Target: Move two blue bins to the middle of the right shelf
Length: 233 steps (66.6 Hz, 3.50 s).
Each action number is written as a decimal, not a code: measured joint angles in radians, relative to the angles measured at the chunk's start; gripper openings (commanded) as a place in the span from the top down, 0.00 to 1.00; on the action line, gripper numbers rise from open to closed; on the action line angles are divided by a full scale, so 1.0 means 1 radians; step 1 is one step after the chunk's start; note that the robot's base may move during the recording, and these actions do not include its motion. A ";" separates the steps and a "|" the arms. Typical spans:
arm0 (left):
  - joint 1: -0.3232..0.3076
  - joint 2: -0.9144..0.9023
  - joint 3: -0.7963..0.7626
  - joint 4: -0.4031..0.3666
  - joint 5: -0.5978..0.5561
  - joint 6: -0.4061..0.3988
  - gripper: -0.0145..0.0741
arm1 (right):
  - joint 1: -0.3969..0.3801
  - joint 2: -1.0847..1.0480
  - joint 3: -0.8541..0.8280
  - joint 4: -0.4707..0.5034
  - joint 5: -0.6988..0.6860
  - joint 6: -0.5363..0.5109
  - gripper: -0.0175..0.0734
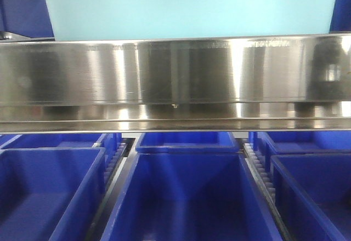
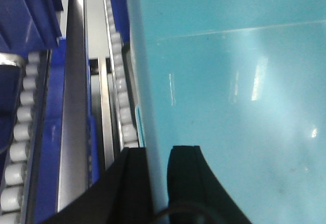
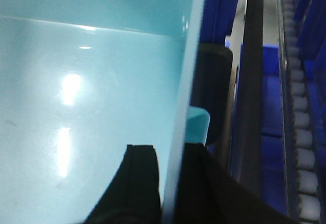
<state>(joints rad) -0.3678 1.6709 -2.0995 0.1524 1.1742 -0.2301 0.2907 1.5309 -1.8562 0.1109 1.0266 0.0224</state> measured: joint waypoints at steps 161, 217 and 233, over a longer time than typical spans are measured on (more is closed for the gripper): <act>0.000 0.054 0.387 -0.086 -0.042 0.019 0.46 | 0.002 0.112 0.262 0.055 0.102 0.004 0.52; 0.004 0.028 0.394 -0.081 -0.046 0.008 0.96 | 0.005 0.038 0.282 0.046 0.016 0.003 0.98; 0.004 -0.044 0.297 -0.082 -0.042 0.002 0.96 | 0.005 -0.041 0.244 0.040 -0.032 0.007 0.98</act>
<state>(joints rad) -0.3635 1.6268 -1.8024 0.0709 1.1318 -0.2280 0.2956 1.4904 -1.6125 0.1506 0.9949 0.0299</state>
